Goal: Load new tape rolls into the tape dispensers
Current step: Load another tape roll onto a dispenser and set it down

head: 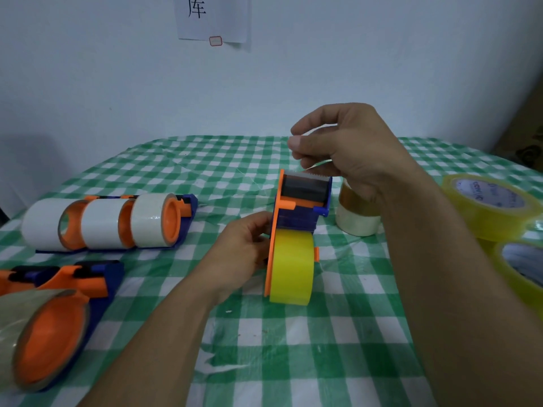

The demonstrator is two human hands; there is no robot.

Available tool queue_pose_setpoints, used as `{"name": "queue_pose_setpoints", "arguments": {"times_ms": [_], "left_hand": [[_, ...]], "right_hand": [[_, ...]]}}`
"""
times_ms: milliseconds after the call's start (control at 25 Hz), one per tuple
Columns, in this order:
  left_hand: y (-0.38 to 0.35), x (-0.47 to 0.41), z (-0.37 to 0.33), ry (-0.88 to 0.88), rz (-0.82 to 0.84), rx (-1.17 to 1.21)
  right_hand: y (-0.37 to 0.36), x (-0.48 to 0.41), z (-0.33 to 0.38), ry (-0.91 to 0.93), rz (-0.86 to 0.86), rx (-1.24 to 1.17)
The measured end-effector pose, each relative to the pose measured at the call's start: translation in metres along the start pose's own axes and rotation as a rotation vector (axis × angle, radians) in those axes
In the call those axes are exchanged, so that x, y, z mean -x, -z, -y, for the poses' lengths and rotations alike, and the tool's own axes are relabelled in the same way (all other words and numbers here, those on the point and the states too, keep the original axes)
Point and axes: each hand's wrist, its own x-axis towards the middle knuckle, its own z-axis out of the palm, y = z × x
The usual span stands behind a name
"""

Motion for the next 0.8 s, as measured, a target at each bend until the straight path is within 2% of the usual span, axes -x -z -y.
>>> {"name": "queue_pose_setpoints", "arguments": {"times_ms": [120, 240, 360, 440, 800], "left_hand": [[0.001, -0.002, 0.003, -0.011, -0.011, 0.000], [0.002, -0.004, 0.004, -0.042, -0.032, 0.005], [0.002, -0.005, 0.004, -0.070, -0.056, 0.029], [0.003, -0.005, 0.005, -0.074, -0.084, 0.030], [-0.002, -0.003, 0.003, -0.058, -0.148, 0.038]], "right_hand": [[-0.005, -0.004, -0.003, -0.100, -0.034, -0.051], [-0.014, -0.006, -0.007, -0.218, -0.021, -0.234], [-0.027, -0.005, -0.014, -0.392, 0.077, -0.507], [-0.033, -0.005, -0.018, -0.468, 0.126, -0.607], [-0.038, -0.016, -0.032, -0.547, 0.058, -0.685]]}}
